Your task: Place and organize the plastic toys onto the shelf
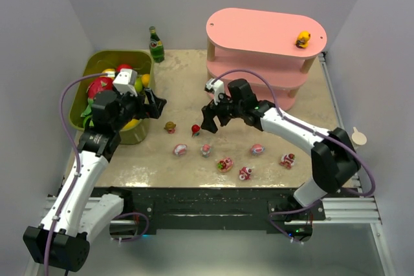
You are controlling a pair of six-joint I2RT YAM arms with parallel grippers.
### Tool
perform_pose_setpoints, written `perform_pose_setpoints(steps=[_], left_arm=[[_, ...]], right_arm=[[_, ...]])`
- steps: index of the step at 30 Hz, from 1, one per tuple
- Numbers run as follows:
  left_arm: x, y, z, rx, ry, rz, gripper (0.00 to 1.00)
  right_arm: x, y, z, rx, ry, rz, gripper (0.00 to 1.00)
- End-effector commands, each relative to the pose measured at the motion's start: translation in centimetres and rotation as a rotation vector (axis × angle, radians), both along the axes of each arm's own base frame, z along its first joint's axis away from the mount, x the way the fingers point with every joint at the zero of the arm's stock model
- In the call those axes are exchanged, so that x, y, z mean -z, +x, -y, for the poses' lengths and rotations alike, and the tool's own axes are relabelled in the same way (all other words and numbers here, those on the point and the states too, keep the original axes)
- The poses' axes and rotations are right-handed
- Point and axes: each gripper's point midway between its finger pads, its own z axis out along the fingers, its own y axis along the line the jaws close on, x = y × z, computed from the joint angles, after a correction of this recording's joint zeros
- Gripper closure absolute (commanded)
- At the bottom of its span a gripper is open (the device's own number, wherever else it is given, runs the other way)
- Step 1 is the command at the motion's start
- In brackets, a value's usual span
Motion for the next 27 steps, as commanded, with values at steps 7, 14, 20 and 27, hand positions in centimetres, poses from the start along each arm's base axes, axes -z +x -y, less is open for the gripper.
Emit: perform_pose_setpoints(steps=[7,14,20,27], left_arm=[[0.0,0.7,-0.3,-0.012,0.010,0.004,0.00],[0.2,0.8,-0.4,-0.018,0.017,-0.004,0.00],[0.4,0.9,-0.4,-0.019,0.021,-0.010,0.00],[0.5,0.9,-0.5,-0.020,0.025,-0.013,0.01]], right_arm=[[3.7,1.3,-4.3,-0.102,0.021,0.083,0.09],[6.3,2.3,-5.4,-0.096,0.023,0.087,0.12],[7.5,2.8,-5.7,-0.083,0.013,0.084,0.18],[8.7,3.5,-5.7,-0.047,-0.004,0.102,0.28]])
